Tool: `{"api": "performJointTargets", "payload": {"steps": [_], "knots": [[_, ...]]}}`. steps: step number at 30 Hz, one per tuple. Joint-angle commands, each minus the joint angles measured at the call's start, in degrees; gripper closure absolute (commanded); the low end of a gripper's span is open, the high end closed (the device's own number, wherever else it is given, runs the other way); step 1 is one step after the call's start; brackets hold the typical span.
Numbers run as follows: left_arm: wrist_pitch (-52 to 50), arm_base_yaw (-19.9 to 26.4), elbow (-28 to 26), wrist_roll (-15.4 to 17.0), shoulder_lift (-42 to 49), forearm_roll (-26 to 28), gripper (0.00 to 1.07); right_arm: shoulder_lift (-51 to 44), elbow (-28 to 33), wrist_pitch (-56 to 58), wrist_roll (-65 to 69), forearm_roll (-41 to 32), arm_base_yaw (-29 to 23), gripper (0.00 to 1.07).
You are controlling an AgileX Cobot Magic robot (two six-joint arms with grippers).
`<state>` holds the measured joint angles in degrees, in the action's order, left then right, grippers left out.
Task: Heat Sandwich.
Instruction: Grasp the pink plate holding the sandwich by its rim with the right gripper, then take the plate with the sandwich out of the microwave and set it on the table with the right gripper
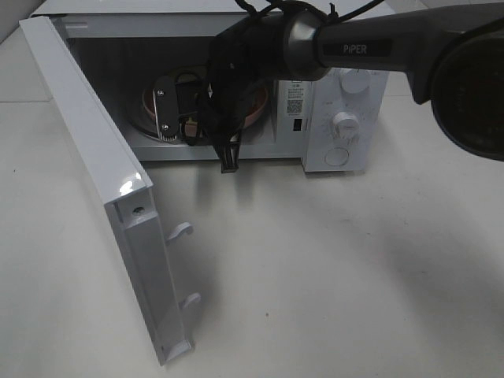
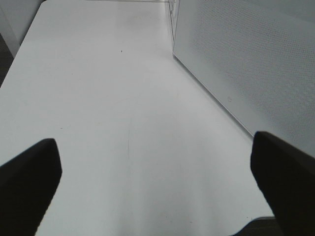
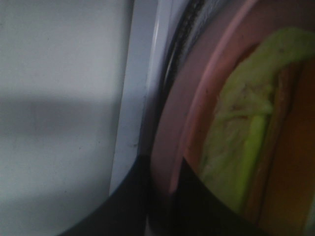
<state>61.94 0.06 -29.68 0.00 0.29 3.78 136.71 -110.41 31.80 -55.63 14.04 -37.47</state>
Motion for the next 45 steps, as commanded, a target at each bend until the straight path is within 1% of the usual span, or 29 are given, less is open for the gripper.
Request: {"api": "performJointTargets", "payload": {"steps": [1, 13, 21, 27, 32, 33, 35, 37, 39, 42, 45], "knots": [[-0.63, -0.06, 0.0, 0.57, 0.86, -0.17, 0.06, 0.11, 0.0, 2.58, 0.92, -0.8, 0.17, 1.07], [-0.63, -0.06, 0.0, 0.57, 0.86, -0.17, 0.06, -0.06, 0.0, 2.58, -0.17, -0.8, 0.17, 1.07], [-0.63, -0.06, 0.0, 0.57, 0.86, -0.17, 0.06, -0.57, 0.06, 4.53, -7.79, -1.6, 0.17, 1.07], [-0.63, -0.06, 0.0, 0.57, 0.86, -0.17, 0.06, -2.12, 0.29, 4.7, -13.81, -5.1, 0.17, 1.07], [-0.63, -0.06, 0.0, 0.57, 0.86, -0.17, 0.06, -5.1, 3.72, 2.92, -20.11, -7.45, 0.11, 1.07], [-0.63, -0.06, 0.0, 0.57, 0.86, -0.17, 0.06, -6.19, 5.61, 1.78, -21.49, -7.45, 0.11, 1.07], [-0.63, -0.06, 0.0, 0.57, 0.86, -0.17, 0.06, -6.82, 6.53, 1.2, -21.77, -7.45, 0.11, 1.07], [-0.63, -0.06, 0.0, 0.57, 0.86, -0.17, 0.06, -8.77, 9.34, -0.57, -22.75, -7.45, 0.11, 1.07], [-0.63, -0.06, 0.0, 0.57, 0.86, -0.17, 0.06, -9.4, 10.26, -0.86, -23.38, -7.45, 0.11, 1.07], [-0.63, -0.06, 0.0, 0.57, 0.86, -0.17, 0.06, -12.2, 13.75, -1.15, -26.7, -7.96, 0.11, 1.07], [-0.63, -0.06, 0.0, 0.57, 0.86, -0.17, 0.06, -13.69, 15.41, -1.26, -28.42, -8.65, 0.11, 1.07]]}}
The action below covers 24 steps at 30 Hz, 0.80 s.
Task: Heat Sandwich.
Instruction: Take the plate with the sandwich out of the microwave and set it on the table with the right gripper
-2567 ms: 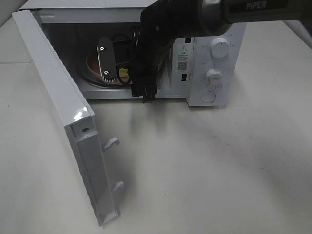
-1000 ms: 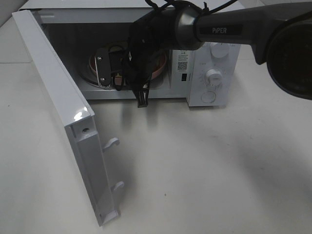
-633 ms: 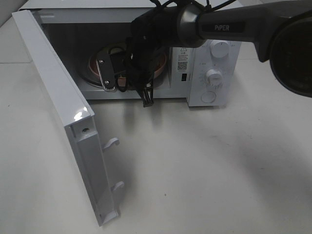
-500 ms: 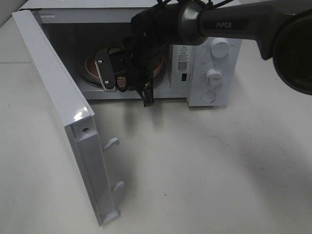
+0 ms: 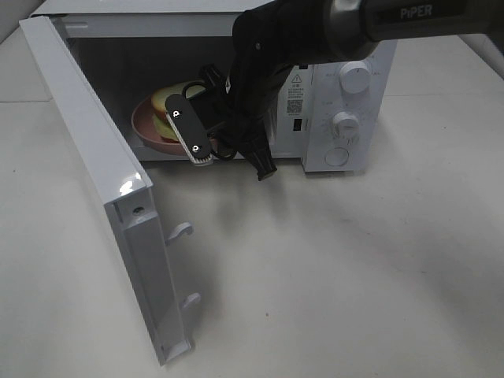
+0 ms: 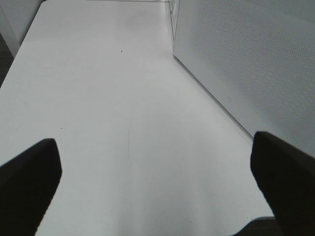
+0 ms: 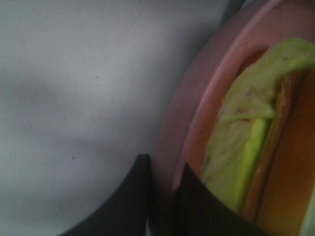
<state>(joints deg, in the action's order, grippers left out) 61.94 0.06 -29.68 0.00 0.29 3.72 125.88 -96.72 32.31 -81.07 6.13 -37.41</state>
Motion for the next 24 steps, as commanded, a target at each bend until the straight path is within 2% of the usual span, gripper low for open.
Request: {"api": "performJointTargets", "payload": {"steps": [1, 12, 16, 24], "knots": [[-0.63, -0.06, 0.0, 0.57, 0.86, -0.11, 0.06, -4.35, 3.5, -2.75, -4.35, -0.97, -0.06, 1.07], [-0.63, -0.06, 0.0, 0.57, 0.86, -0.11, 0.06, -11.69, 12.2, -4.3, -10.71, -2.81, -0.06, 1.07], [-0.63, -0.06, 0.0, 0.57, 0.86, -0.11, 0.06, -15.47, 17.48, -5.27, -14.78, -6.13, -0.06, 1.07], [-0.63, -0.06, 0.0, 0.57, 0.86, -0.11, 0.06, -22.35, 25.73, -10.6, -16.1, -6.65, -0.06, 1.07]]}}
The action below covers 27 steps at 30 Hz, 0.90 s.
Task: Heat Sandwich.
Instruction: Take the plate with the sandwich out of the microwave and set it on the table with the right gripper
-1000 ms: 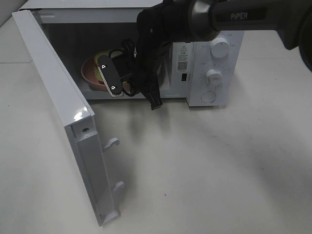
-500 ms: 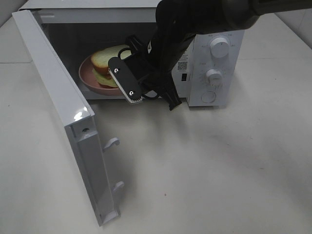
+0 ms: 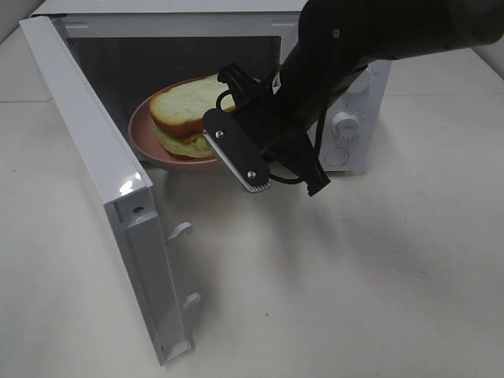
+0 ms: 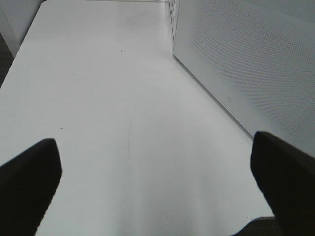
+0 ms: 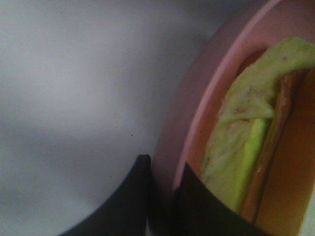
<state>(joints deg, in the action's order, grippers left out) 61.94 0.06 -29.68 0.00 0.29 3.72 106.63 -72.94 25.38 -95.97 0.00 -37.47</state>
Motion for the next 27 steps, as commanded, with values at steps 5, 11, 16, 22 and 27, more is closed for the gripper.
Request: {"api": "performJointTargets", "payload": {"steps": [5, 11, 16, 22, 27], "knots": [[-0.63, -0.06, 0.0, 0.57, 0.86, -0.11, 0.06, -7.16, 5.56, -4.98, -1.49, -0.52, 0.0, 1.07], [-0.63, -0.06, 0.0, 0.57, 0.86, -0.11, 0.06, -11.8, 9.97, -4.81, -1.03, -0.46, 0.0, 1.07], [-0.63, -0.06, 0.0, 0.57, 0.86, -0.11, 0.06, -15.53, 13.75, -4.81, -0.11, -0.46, 0.0, 1.07], [-0.63, -0.06, 0.0, 0.57, 0.86, -0.11, 0.06, -19.71, 18.51, -4.47, 2.06, -0.4, 0.0, 1.07], [-0.63, -0.06, 0.0, 0.57, 0.86, -0.11, 0.06, -23.78, 23.26, -4.47, 3.72, 0.0, 0.0, 1.07]]}}
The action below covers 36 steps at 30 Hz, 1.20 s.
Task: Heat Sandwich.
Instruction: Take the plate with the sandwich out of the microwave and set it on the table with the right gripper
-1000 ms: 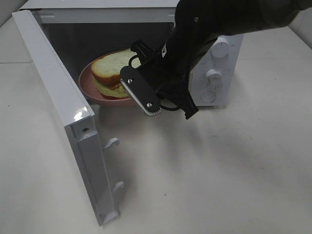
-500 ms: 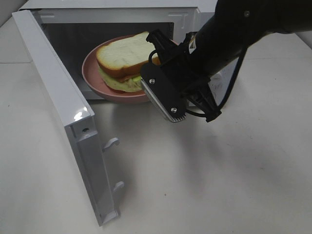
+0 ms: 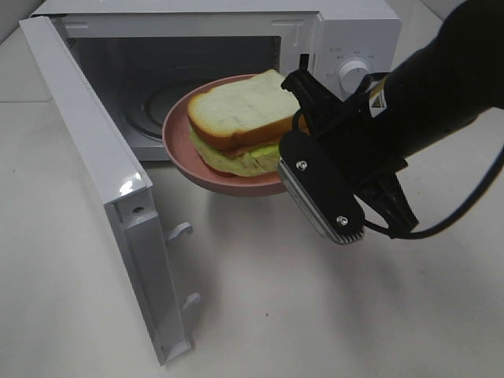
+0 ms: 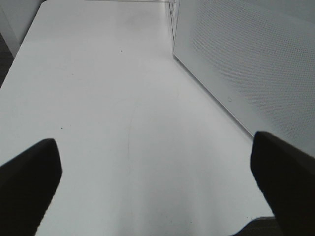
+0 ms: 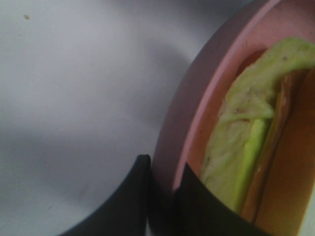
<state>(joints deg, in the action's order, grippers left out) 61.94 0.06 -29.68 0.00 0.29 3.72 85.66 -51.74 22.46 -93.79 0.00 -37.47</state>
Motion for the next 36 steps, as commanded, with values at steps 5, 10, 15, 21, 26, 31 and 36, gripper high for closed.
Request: {"api": "performJointTargets", "payload": {"steps": [5, 10, 15, 21, 26, 31, 36], "knots": [[-0.63, -0.06, 0.0, 0.57, 0.86, -0.11, 0.06, -7.28, 6.47, -1.43, 3.09, 0.0, 0.0, 1.07], [-0.63, -0.06, 0.0, 0.57, 0.86, -0.11, 0.06, -12.78, 11.0, 0.4, 5.5, 1.15, 0.0, 1.07], [-0.63, -0.06, 0.0, 0.57, 0.86, -0.11, 0.06, -17.76, 14.27, 2.41, 9.11, 4.01, 0.0, 1.07], [-0.63, -0.06, 0.0, 0.57, 0.86, -0.11, 0.06, -22.69, 16.62, 5.56, 12.26, 6.47, 0.0, 1.07], [-0.63, -0.06, 0.0, 0.57, 0.86, -0.11, 0.06, -27.85, 19.54, 8.31, 16.39, 9.45, 0.0, 1.07], [-0.63, -0.06, 0.0, 0.57, 0.86, -0.11, 0.06, -32.37, 21.83, 9.17, 20.86, 11.92, 0.0, 1.07], [-0.63, -0.06, 0.0, 0.57, 0.86, -0.11, 0.06, -35.01, 23.03, 11.97, 28.71, 16.56, 0.0, 1.07]]}}
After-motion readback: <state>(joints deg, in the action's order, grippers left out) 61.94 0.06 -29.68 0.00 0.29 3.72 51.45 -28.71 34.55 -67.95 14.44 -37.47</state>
